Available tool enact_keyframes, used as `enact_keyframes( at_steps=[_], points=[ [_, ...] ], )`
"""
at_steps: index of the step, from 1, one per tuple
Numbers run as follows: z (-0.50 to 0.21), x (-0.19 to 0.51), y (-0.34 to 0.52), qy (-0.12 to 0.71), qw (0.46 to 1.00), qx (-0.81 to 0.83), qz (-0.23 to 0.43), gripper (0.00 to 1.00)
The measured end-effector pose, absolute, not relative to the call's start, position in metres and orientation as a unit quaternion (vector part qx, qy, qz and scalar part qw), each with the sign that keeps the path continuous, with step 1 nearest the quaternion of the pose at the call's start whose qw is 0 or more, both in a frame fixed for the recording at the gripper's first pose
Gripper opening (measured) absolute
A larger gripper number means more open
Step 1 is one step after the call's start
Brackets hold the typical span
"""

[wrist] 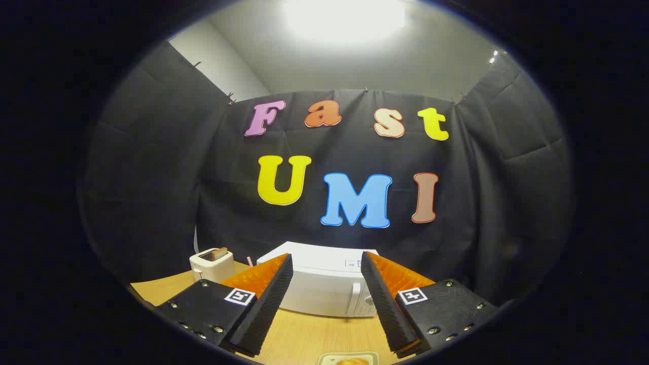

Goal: Open the microwave, put the food inside, and close the microwave door.

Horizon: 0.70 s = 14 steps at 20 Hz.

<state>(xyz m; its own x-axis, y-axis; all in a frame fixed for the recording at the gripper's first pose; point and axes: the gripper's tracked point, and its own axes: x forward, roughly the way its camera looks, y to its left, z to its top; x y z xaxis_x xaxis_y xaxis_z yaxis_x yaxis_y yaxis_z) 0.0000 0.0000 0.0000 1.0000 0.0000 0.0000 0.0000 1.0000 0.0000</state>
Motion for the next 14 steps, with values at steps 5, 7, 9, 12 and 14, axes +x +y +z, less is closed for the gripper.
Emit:
enact_keyframes(
  at_steps=[5,7,9,12,14],
  points=[
    [0.009,0.003,-0.003,0.0,1.0,0.026,-0.012,0.87],
    [0.008,0.003,0.0,0.009,1.0,0.029,-0.006,0.87],
    [0.01,0.002,0.001,0.012,0.999,0.03,-0.003,0.87],
    [0.012,0.001,0.001,0.008,0.999,0.03,-0.006,0.87],
    [0.014,0.001,0.001,0.006,0.999,0.032,-0.008,0.87]
  ],
)
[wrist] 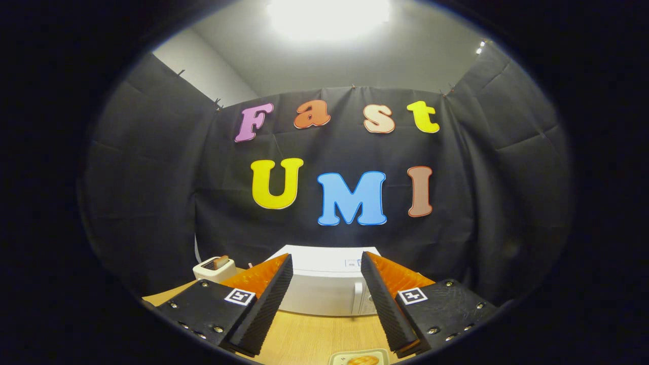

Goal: Open the microwave, put the food inside, and close the microwave door.

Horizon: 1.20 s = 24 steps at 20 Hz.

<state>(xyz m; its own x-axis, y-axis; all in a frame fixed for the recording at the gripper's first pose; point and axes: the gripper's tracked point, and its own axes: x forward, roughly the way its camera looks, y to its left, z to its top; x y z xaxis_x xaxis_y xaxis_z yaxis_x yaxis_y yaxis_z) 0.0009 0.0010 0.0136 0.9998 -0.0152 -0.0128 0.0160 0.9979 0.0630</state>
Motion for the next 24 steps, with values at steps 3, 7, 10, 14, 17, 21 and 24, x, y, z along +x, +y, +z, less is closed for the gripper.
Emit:
enact_keyframes(
  at_steps=[3,7,10,14,17,21,24],
  points=[
    [0.013,0.001,0.002,0.006,1.0,0.024,-0.01,0.87],
    [0.009,0.004,0.004,0.007,1.0,0.019,-0.009,0.87],
    [0.007,0.007,0.002,-0.002,1.0,0.013,-0.015,0.87],
    [-0.01,0.019,-0.003,-0.004,1.0,0.007,-0.022,0.87],
    [-0.03,0.034,-0.007,-0.002,1.0,0.005,-0.026,0.87],
    [-0.071,0.07,-0.017,0.007,0.999,0.003,-0.034,0.87],
    [-0.106,0.102,-0.027,0.023,0.999,0.01,-0.044,0.87]
  ],
)
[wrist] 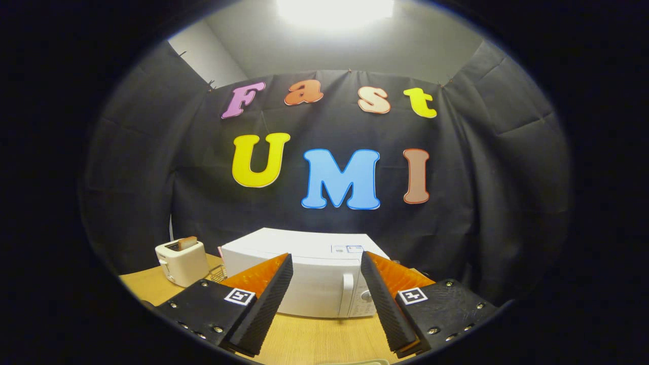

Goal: Open the microwave, put the food inside, and close the microwave door.

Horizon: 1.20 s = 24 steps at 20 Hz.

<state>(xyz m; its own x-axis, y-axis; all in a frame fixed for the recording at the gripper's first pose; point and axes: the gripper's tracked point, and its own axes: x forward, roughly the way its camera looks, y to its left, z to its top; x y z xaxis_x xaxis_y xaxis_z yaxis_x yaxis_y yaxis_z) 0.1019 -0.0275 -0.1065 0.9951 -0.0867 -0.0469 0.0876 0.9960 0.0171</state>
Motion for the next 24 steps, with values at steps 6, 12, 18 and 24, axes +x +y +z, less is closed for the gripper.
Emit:
enact_keyframes(
  at_steps=[6,12,18,24],
  points=[
    [-0.174,0.156,-0.048,0.05,0.997,0.01,-0.058,0.88],
    [-0.233,0.198,-0.071,0.086,0.993,-0.002,-0.076,0.88],
    [-0.266,0.228,-0.079,0.097,0.991,-0.018,-0.091,0.8],
    [-0.279,0.236,-0.074,0.09,0.991,-0.051,-0.09,0.48]
  ],
)
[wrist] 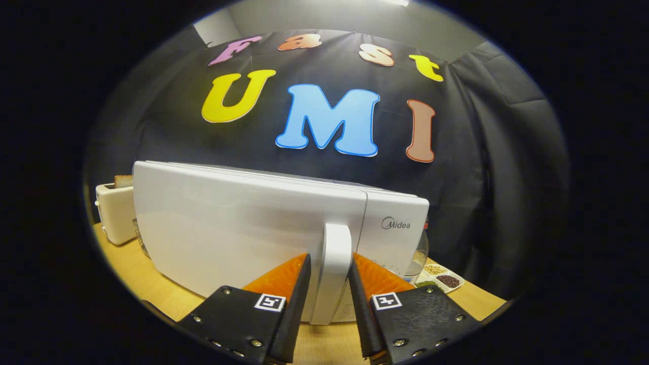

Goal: Open the microwave, put the food inside, and close the microwave door.

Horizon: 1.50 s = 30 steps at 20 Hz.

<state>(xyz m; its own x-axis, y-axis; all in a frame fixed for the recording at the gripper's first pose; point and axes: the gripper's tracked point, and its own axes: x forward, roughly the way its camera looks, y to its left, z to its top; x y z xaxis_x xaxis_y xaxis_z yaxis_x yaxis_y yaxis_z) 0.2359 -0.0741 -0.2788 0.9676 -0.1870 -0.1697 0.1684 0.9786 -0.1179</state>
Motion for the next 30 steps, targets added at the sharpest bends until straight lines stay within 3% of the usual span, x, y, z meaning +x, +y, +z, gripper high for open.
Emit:
enact_keyframes(
  at_steps=[3,6,8,9,12,13,20,30],
  points=[
    [-0.291,0.234,-0.076,0.104,0.989,-0.049,-0.089,0.48],
    [-0.29,0.234,-0.076,0.116,0.99,-0.008,-0.076,0.28],
    [-0.29,0.23,-0.073,0.125,0.99,0.009,-0.065,0.28],
    [-0.288,0.232,-0.073,0.122,0.99,0.013,-0.064,0.17],
    [-0.291,0.231,-0.074,0.121,0.99,0.008,-0.066,0.17],
    [-0.289,0.233,-0.074,0.119,0.99,0.005,-0.069,0.1],
    [-0.282,0.174,-0.053,0.115,0.992,-0.022,-0.041,0.1],
    [-0.262,0.05,0.048,0.113,0.99,-0.01,0.088,0.14]
  ],
)
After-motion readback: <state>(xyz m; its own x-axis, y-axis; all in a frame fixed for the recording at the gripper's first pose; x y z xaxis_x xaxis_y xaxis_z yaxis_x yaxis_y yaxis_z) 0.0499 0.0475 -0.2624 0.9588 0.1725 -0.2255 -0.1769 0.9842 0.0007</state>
